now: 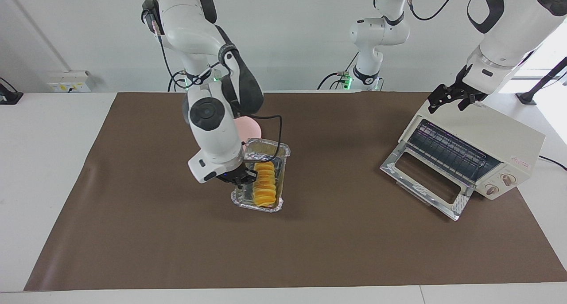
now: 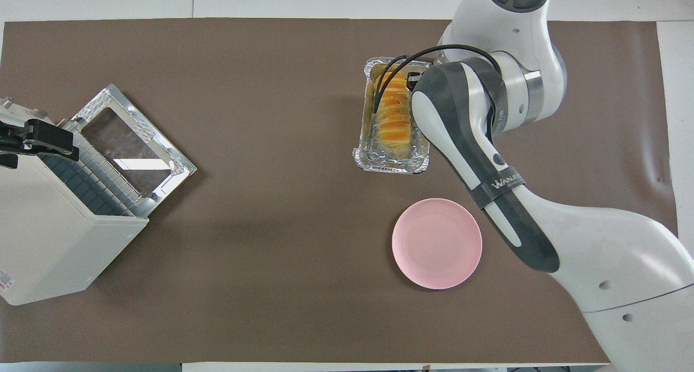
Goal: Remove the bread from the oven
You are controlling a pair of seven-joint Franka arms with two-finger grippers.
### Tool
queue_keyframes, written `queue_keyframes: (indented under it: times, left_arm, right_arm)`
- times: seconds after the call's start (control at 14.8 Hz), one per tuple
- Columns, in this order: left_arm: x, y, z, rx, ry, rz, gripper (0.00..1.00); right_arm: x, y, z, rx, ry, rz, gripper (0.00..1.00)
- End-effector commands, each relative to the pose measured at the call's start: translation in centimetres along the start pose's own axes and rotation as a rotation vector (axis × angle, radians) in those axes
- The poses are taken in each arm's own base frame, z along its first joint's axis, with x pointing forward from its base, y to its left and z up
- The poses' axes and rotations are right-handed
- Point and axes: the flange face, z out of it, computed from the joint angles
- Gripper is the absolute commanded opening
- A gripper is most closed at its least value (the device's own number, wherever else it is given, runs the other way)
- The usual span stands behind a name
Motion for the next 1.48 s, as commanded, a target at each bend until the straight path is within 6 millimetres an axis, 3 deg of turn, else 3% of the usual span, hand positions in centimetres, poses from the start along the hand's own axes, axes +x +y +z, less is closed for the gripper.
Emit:
queue_keyframes:
  times: [0.0, 0.13, 0.54, 0.81, 0.88, 0.94, 1.42]
  left_arm:
    - [-0.1, 0.0, -0.1, 0.006, 0.027, 0.014, 1.0]
    - [0.0, 0.1, -0.3, 0.004, 0.039, 0.014, 1.0]
    - [0.1, 0.1, -0.4, 0.004, 0.048, 0.011, 1.0]
    - [0.1, 0.2, -0.3, 0.004, 0.048, 0.014, 1.0]
    - [0.1, 0.2, -0.3, 0.004, 0.046, 0.014, 1.0]
    - [0.1, 0.2, -0.3, 0.004, 0.046, 0.014, 1.0]
    - [-0.1, 0.0, -0.2, 0.004, 0.037, 0.009, 1.0]
  right_arm:
    - [1.4, 4.6, 2.3, 0.017, -0.012, -0.064, 0.0]
    - [2.0, 7.1, 4.3, 0.019, -0.002, -0.092, 0.0]
    - [-0.4, 9.7, 10.6, 0.016, 0.048, -0.15, 0.0]
    - [-0.4, 9.9, 10.7, 0.015, 0.055, -0.147, 0.0]
    - [-0.4, 9.9, 10.7, 0.014, 0.051, -0.144, 0.58]
    - [-0.4, 9.9, 10.5, 0.013, 0.045, -0.141, 1.0]
    - [-0.4, 8.5, 5.0, -0.003, -0.021, -0.159, 1.0]
